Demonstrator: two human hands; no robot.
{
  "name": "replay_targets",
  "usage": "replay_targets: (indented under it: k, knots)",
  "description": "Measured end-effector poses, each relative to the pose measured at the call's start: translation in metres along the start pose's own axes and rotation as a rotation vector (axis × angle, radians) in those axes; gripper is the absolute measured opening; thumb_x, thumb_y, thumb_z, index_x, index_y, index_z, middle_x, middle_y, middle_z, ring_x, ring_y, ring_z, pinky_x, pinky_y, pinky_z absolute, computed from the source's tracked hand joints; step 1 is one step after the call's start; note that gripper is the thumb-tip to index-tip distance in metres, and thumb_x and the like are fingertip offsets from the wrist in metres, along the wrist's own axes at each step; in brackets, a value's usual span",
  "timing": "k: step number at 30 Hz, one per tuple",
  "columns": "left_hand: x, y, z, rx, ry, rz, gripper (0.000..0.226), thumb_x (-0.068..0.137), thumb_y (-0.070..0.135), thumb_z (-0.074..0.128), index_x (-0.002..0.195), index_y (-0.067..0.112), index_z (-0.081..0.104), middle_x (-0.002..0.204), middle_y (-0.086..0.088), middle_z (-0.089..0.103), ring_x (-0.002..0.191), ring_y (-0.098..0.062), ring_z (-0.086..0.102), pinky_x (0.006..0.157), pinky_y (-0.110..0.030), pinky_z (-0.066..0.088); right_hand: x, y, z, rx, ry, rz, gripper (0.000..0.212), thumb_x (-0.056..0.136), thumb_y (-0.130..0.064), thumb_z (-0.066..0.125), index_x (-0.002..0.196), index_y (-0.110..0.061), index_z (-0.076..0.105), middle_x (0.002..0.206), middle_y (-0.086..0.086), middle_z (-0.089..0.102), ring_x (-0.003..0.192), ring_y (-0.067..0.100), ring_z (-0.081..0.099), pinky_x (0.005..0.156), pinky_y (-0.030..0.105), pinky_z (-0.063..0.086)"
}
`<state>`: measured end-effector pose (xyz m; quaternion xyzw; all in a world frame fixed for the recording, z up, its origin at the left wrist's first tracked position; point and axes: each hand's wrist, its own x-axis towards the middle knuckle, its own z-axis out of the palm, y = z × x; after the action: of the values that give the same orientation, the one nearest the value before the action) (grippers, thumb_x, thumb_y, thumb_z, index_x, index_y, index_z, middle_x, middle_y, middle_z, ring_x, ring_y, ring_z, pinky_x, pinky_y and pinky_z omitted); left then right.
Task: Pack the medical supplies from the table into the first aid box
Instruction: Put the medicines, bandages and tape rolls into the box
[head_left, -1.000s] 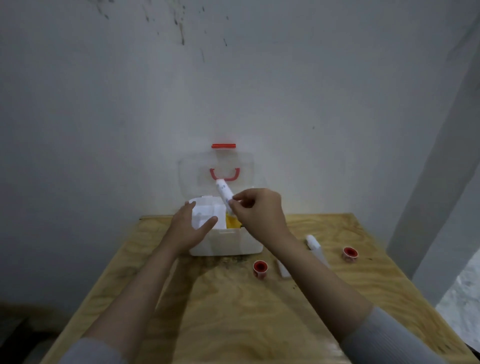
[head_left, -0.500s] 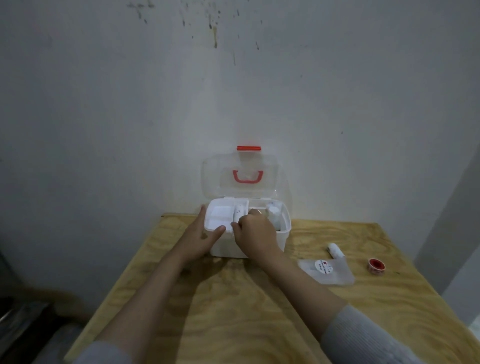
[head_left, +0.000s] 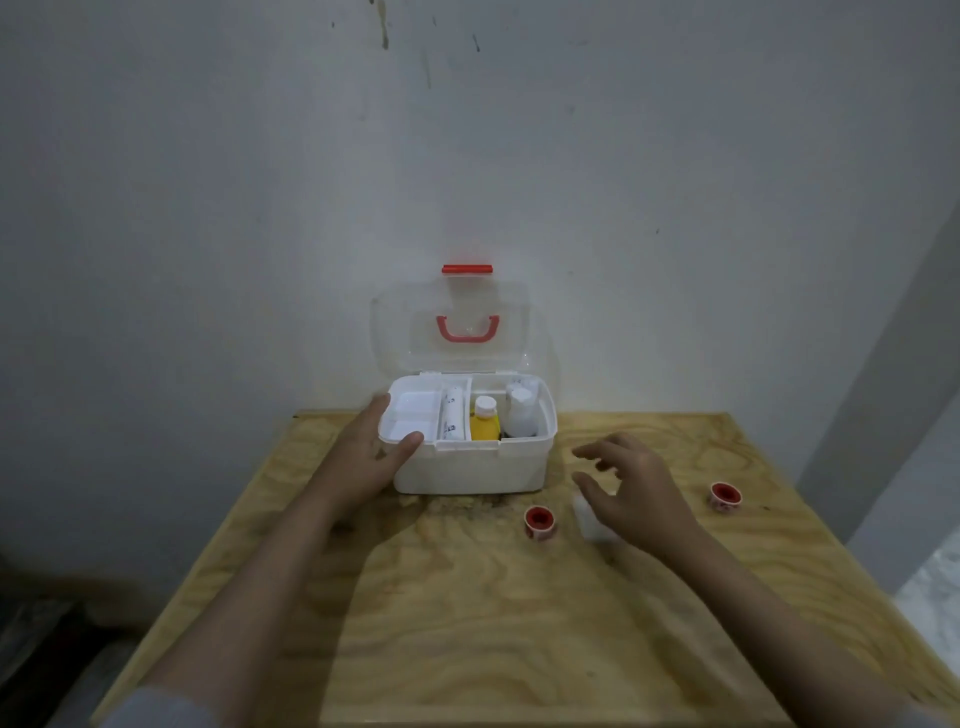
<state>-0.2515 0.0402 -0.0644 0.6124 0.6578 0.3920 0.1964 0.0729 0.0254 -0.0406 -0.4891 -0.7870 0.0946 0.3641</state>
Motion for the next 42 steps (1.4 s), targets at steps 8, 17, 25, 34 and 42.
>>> replay_targets:
  k: [8, 17, 25, 34, 42]
  knots:
    - [-0.001, 0.007, 0.004, 0.008, 0.082, 0.048, 0.079, 0.08, 0.054, 0.062, 0.147, 0.026, 0.028, 0.156, 0.012, 0.02, 0.14, -0.016, 0.025, 0.109, -0.038, 0.03, -0.033, 0.078, -0.049, -0.201, -0.276, 0.175, 0.05, 0.073, -0.029, 0.071, 0.121, -0.027, 0.059, 0.12, -0.005, 0.06, 0.107, 0.019, 0.051, 0.093, 0.038, 0.043]
    - [-0.008, 0.013, 0.003, -0.023, 0.147, 0.064, 0.072, 0.081, 0.045, 0.066, 0.143, 0.025, 0.035, 0.152, 0.005, 0.032, 0.137, -0.018, 0.031, 0.107, -0.036, 0.03, -0.044, 0.088, -0.039, -0.16, -0.266, 0.124, 0.04, 0.067, -0.037, 0.075, 0.104, -0.03, 0.063, 0.107, -0.011, 0.051, 0.099, 0.008, 0.051, 0.081, 0.025, 0.043]
    - [-0.01, 0.015, 0.005, -0.056, 0.169, 0.097, 0.069, 0.082, 0.039, 0.068, 0.142, 0.025, 0.038, 0.15, 0.004, 0.036, 0.135, -0.015, 0.034, 0.105, -0.03, 0.029, -0.046, 0.082, -0.041, 0.043, -0.163, 0.153, 0.034, 0.065, -0.025, 0.083, 0.096, -0.025, 0.067, 0.103, -0.006, 0.063, 0.085, 0.009, 0.065, 0.076, 0.029, 0.054]
    - [-0.006, 0.006, 0.007, -0.046, 0.104, 0.075, 0.073, 0.081, 0.055, 0.06, 0.144, 0.034, 0.029, 0.154, 0.007, 0.028, 0.138, -0.016, 0.028, 0.109, -0.043, 0.031, -0.007, 0.048, -0.083, 0.166, 0.125, 0.074, 0.032, 0.066, -0.014, 0.082, 0.097, -0.012, 0.072, 0.108, 0.004, 0.064, 0.088, 0.016, 0.065, 0.076, 0.009, 0.053]
    - [-0.004, 0.001, 0.007, 0.004, 0.05, 0.079, 0.078, 0.077, 0.067, 0.049, 0.145, 0.036, 0.025, 0.156, 0.013, 0.019, 0.141, -0.015, 0.019, 0.112, -0.044, 0.024, 0.074, -0.005, -0.089, 0.173, 0.163, -0.044, 0.035, 0.068, -0.02, 0.081, 0.101, -0.012, 0.071, 0.114, 0.002, 0.065, 0.086, 0.016, 0.065, 0.076, 0.025, 0.056]
